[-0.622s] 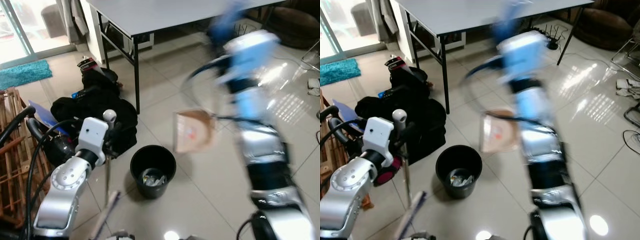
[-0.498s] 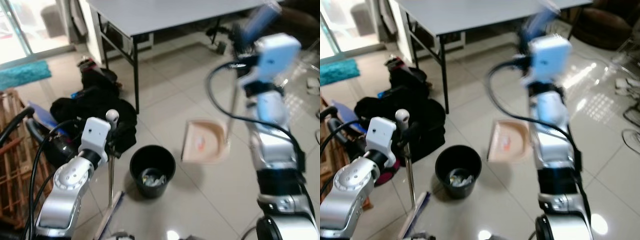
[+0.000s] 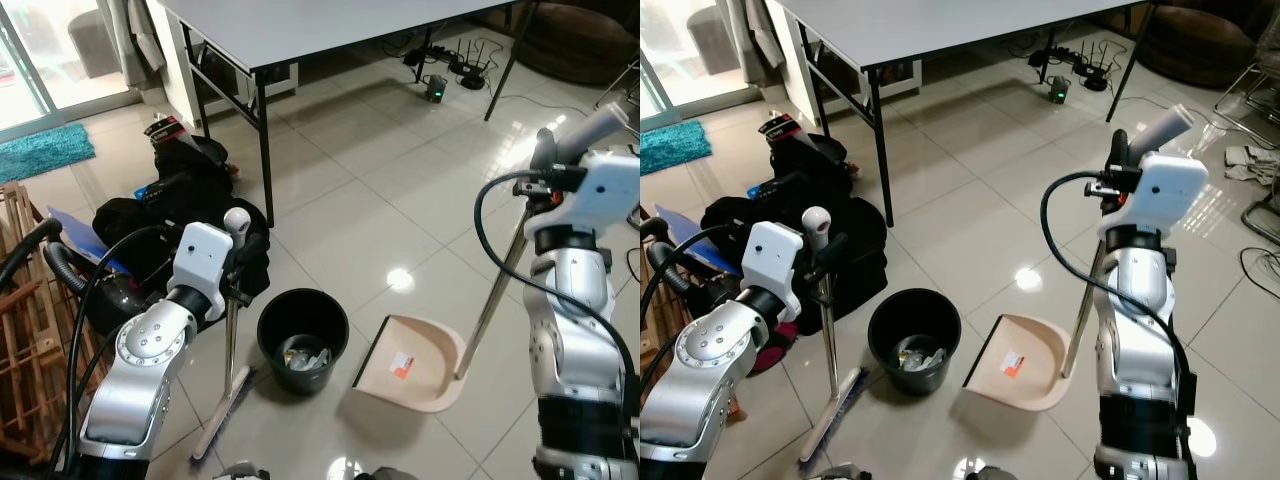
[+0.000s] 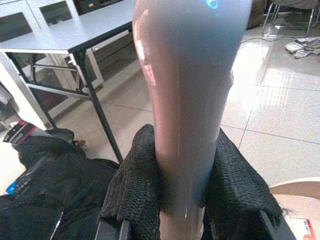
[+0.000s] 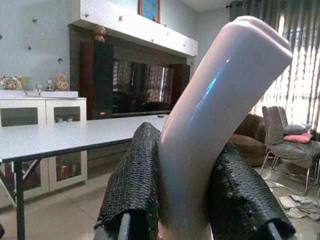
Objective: Sweep floor
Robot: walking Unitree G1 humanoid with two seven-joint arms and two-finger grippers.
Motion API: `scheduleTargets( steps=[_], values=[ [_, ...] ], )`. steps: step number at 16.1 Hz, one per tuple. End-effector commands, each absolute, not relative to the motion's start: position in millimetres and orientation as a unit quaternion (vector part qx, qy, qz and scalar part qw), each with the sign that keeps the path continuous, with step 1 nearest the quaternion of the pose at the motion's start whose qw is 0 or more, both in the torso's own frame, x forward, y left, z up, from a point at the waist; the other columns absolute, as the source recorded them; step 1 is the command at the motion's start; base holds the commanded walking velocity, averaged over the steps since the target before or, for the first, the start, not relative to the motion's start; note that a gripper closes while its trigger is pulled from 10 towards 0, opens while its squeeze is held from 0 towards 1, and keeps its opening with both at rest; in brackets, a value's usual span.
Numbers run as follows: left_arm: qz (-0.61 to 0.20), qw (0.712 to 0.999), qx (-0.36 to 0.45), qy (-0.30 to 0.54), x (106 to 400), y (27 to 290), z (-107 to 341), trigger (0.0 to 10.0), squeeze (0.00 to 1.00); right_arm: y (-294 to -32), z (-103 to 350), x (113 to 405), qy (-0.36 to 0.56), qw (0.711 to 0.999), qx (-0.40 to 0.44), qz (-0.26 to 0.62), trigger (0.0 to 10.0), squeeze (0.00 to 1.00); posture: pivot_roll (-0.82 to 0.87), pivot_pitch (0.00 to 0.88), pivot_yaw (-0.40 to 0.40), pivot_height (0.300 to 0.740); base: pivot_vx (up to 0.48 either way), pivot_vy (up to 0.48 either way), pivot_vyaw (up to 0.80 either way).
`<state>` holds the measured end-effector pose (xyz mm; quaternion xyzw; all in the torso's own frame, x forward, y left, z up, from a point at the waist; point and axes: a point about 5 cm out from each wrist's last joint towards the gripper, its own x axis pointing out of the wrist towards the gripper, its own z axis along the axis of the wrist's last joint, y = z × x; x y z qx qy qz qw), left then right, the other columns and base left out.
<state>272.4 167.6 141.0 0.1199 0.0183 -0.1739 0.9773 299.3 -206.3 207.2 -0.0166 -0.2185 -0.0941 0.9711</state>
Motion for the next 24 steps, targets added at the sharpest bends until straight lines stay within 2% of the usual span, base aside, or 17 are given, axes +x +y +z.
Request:
scheduleTargets(
  steps=[1,9,13,16,17,22,24],
  values=[
    [-0.184,0.975,0.124,0.002,273,163,150,10.0,0.0,-205,216,296,-0.235,0.968,-0.007,-0.09,10.0,0.0,0.04,0.082,-0.026,0.74,-0.24,0.0,0.0],
    [-0.187,0.975,0.121,0.011,266,161,147,10.0,0.0,-195,198,292,-0.197,0.978,0.017,-0.065,10.0,0.0,0.05,0.076,-0.031,0.74,-0.248,0.0,0.0],
    [-0.19,0.974,0.122,0.009,269,160,147,10.0,0.0,-187,183,288,-0.184,0.98,0.063,-0.039,10.0,0.0,0.05,0.063,-0.029,0.74,-0.249,0.0,0.0],
    [-0.192,0.974,0.122,0.009,270,160,147,10.0,0.0,-178,169,286,-0.163,0.982,0.093,-0.002,10.0,0.0,0.05,0.056,-0.027,0.74,-0.249,0.0,0.0],
    [-0.192,0.974,0.123,0.008,270,161,147,10.0,0.0,-168,162,285,-0.153,0.983,0.092,0.033,10.0,0.0,0.05,0.056,-0.029,0.74,-0.247,0.0,0.0],
    [-0.176,0.975,0.135,0.012,266,171,148,10.0,0.0,-140,157,283,-0.169,0.976,0.039,0.13,10.0,0.0,0.07,0.066,-0.034,0.74,-0.247,0.0,0.0],
    [-0.166,0.977,0.137,0.01,265,176,149,10.0,0.0,-135,154,284,-0.165,0.973,0.052,0.151,10.0,0.0,0.07,0.066,-0.036,0.74,0.0,0.0,0.0]
  ],
)
